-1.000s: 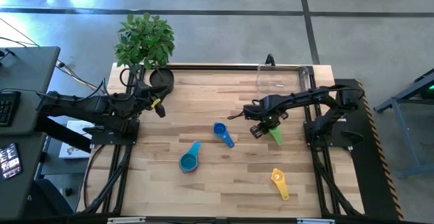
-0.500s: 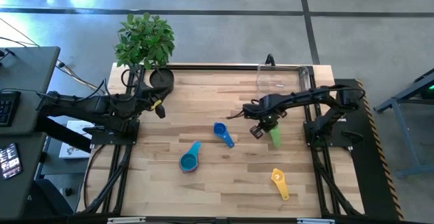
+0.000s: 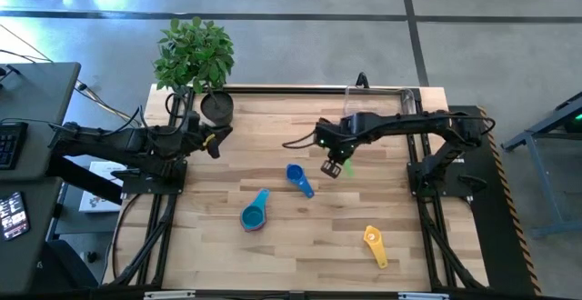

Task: Nest measuring cups in basket
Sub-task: Stack the green measuring cup on top of the light blue measuring cup

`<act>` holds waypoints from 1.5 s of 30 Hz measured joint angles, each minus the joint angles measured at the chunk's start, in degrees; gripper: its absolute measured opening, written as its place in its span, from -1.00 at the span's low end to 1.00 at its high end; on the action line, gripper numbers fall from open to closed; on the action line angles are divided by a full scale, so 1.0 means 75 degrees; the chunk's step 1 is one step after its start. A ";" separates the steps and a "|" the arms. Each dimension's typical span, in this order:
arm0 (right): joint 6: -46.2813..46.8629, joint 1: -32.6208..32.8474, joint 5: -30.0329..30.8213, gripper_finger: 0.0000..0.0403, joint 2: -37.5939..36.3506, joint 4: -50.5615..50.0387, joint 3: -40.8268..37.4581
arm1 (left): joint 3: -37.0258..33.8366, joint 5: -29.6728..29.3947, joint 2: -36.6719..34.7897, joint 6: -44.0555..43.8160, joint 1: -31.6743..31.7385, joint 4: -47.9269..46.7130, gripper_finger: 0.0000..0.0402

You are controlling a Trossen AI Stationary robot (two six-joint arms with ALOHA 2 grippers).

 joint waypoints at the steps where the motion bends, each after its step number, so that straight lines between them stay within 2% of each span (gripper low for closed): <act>1: -0.0157 0.0000 0.0044 -1.00 0.0000 0.0006 0.0154 | 0.0000 0.0214 0.0000 -0.0198 -0.0003 0.0000 -0.63; 4: -0.0536 0.0000 0.0102 -1.00 0.0000 0.0073 0.0590 | 0.0000 0.0799 0.0063 -0.0541 -0.0003 0.0005 -0.63; 7: -0.0819 0.0000 0.0108 -1.00 0.0000 0.0084 0.0995 | 0.0000 0.0989 0.0303 -0.0731 -0.0005 0.0000 -0.63; 14: -0.1291 0.0023 0.0491 -1.00 0.0000 -0.0189 0.1800 | 0.0003 0.1721 0.1295 -0.1068 -0.0129 0.0001 -0.63; 21: -0.1610 0.0022 0.0789 -1.00 0.0000 -0.0462 0.2388 | 0.0003 0.1976 0.2278 -0.1420 -0.0443 0.0003 -0.63; 29: -0.1664 0.0023 0.0788 -1.00 -0.0003 -0.0494 0.2602 | 0.0003 0.2048 0.3286 -0.1881 -0.0515 0.0017 -0.63; 45: -0.1680 0.0047 0.0806 -1.00 -0.0003 -0.0493 0.2602 | 0.0003 0.3281 0.5104 -0.3355 -0.0736 0.0305 -0.63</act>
